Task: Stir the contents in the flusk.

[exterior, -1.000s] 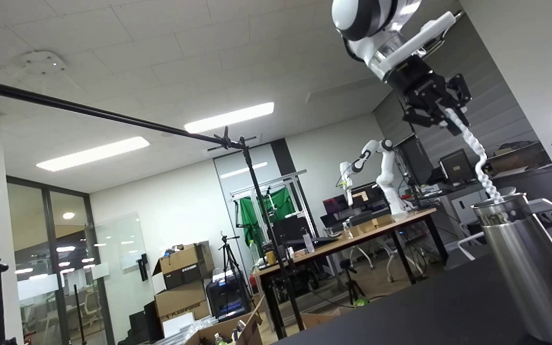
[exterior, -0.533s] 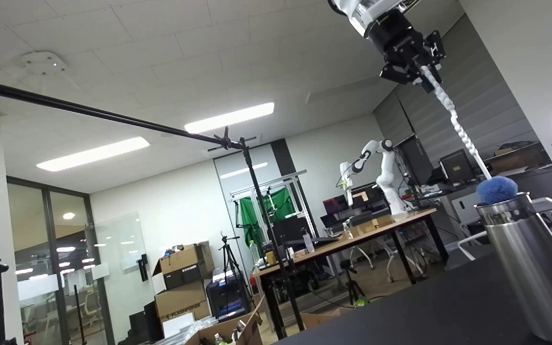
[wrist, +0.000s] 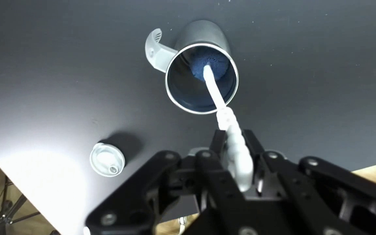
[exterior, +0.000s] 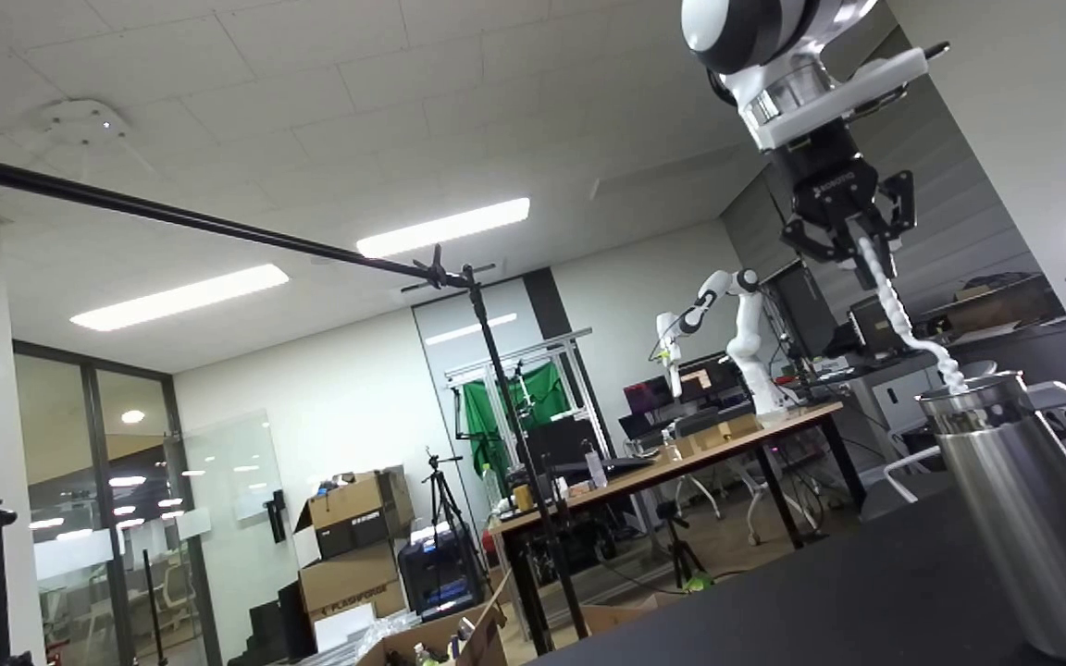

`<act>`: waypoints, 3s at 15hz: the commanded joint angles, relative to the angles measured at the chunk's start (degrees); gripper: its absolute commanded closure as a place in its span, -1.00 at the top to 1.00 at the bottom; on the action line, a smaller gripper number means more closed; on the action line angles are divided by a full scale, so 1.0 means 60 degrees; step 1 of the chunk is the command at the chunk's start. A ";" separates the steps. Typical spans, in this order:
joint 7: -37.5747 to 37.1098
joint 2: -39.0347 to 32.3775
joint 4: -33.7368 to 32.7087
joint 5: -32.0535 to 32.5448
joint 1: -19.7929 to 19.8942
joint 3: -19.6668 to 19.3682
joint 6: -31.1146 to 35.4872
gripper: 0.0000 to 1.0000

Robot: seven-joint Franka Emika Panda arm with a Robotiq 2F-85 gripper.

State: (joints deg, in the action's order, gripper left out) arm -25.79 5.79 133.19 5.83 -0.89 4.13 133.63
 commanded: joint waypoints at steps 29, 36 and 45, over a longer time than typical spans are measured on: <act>-0.1122 0.1493 -0.2159 0.0579 0.0522 0.0386 -0.3513 0.81; -0.3346 0.0189 -0.1049 0.0110 0.0978 -0.0240 -0.1994 1.00; -0.5215 -0.0879 -0.0874 -0.2033 0.0916 -0.0928 -0.1165 1.00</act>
State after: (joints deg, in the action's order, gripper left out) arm -52.25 1.17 127.60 -2.52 5.07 -0.32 124.24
